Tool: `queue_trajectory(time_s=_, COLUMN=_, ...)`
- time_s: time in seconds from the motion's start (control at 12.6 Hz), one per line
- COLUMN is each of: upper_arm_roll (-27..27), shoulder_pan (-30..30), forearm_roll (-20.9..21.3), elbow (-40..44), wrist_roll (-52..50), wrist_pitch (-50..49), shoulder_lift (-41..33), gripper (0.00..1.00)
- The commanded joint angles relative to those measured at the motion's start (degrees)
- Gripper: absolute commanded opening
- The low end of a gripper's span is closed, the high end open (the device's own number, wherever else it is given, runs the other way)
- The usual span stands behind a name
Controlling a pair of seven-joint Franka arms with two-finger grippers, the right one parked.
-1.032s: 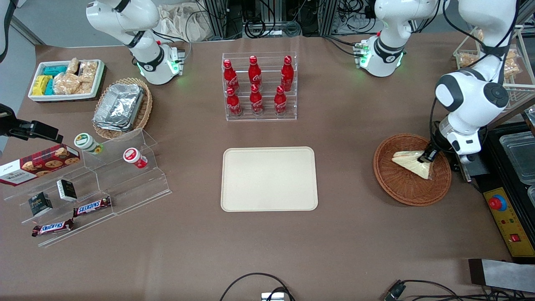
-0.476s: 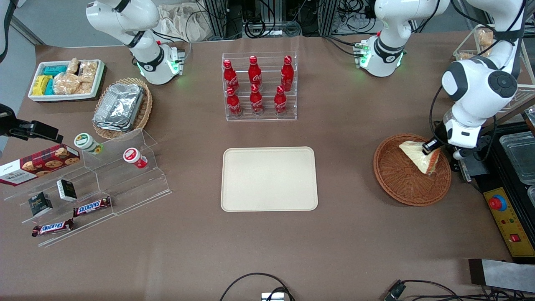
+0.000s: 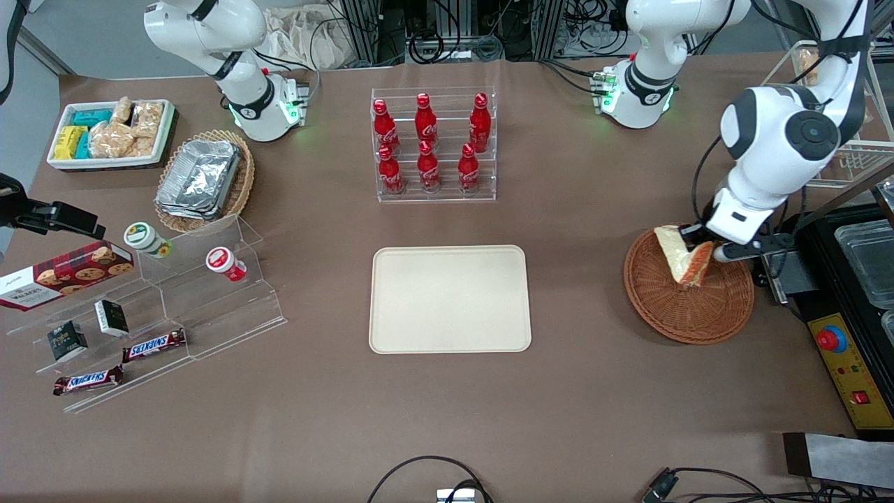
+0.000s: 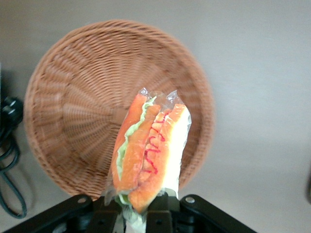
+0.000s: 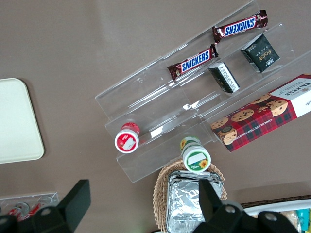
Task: Place sandwich from basket to tray
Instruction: 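Lift the sandwich out of the basket and carry it toward the tray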
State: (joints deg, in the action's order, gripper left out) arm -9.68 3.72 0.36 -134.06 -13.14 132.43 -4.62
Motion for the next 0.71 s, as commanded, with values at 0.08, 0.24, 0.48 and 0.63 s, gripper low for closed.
queue_trajectory(time_s=0.08, upper_arm_roll=-6.04, shoulder_pan=0.06, forearm_roll=1.13, elbow=6.34, wrist_roll=-1.44, wrist_pitch=-6.47, shoulder_lift=0.48, gripper=0.12)
queue_trajectory(time_s=0.24, upper_arm_roll=-10.16, shoulder_pan=0.06, forearm_roll=1.22, elbow=10.47, wrist_roll=-5.39, wrist_pitch=-9.72, shoulder_lift=2.41, gripper=0.12)
queue_trajectory(time_s=0.48, upper_arm_roll=-15.71, shoulder_pan=0.06, forearm_roll=2.97, elbow=13.73, wrist_roll=-11.45, wrist_pitch=-10.09, shoulder_lift=5.22, gripper=0.12)
queue_trajectory(time_s=0.63, upper_arm_roll=-19.48, shoulder_pan=-0.02, forearm_roll=6.3, elbow=16.97, wrist_roll=-16.81, wrist_pitch=-10.18, shoulder_lift=9.25, gripper=0.12)
